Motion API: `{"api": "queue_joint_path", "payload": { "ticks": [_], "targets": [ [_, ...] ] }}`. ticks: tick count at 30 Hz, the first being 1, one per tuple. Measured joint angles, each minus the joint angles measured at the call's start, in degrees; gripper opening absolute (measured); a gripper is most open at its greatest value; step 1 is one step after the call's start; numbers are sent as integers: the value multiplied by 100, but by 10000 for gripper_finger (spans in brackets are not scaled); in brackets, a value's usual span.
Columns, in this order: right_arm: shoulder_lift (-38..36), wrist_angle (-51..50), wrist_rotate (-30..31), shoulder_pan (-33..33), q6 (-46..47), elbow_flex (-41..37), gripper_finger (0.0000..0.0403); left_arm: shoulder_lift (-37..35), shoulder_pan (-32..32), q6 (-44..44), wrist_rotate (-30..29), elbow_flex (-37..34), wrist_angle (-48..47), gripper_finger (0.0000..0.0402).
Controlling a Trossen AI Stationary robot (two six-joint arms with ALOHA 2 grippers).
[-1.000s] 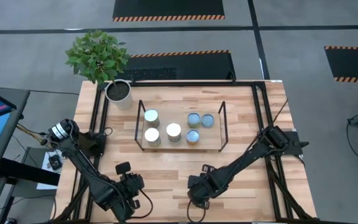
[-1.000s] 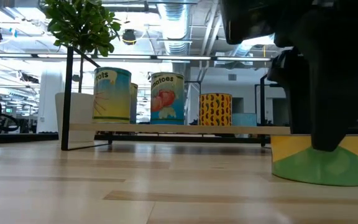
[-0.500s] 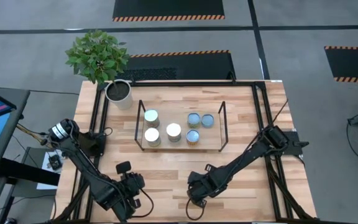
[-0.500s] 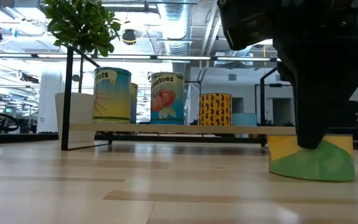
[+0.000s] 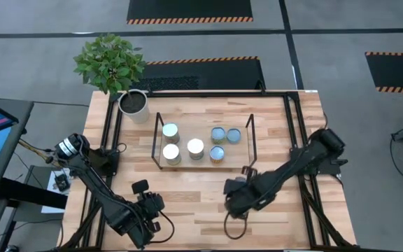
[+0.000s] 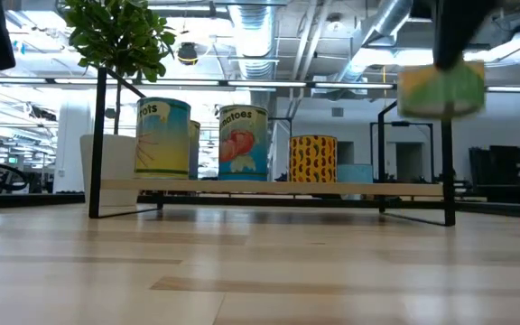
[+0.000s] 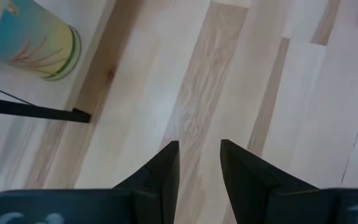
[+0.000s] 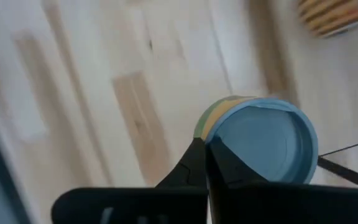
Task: Pick and place cans onto a shelf
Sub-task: Put the canned mushroom on the shelf
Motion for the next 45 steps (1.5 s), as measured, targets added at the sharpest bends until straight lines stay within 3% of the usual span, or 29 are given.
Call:
{"api": "queue_joint_path", "payload": {
  "ticks": [4, 8, 20, 29, 37, 45],
  "targets": [
    [-454, -104, 348, -272, -557, 18, 4, 0, 0, 4, -115, 2, 0, 105],
    [-504, 256, 321, -654, -1270, 13, 3, 0, 12, 4, -180, 4, 2, 105],
    [124, -333, -70, -1471, -2459, 23, 4, 2, 22, 4, -189, 4, -26, 105],
    [368, -211, -237, -1652, -2611, -183, 3, 2, 22, 163, -241, 4, -44, 105],
    [-99, 437, -253, -1760, -2485, -1189, 5, 2, 22, 216, -340, 4, -67, 105],
    [-199, 954, -232, -1988, -2728, -1268, 9, 2, 87, 262, -323, 4, -76, 105]
  ]
}}
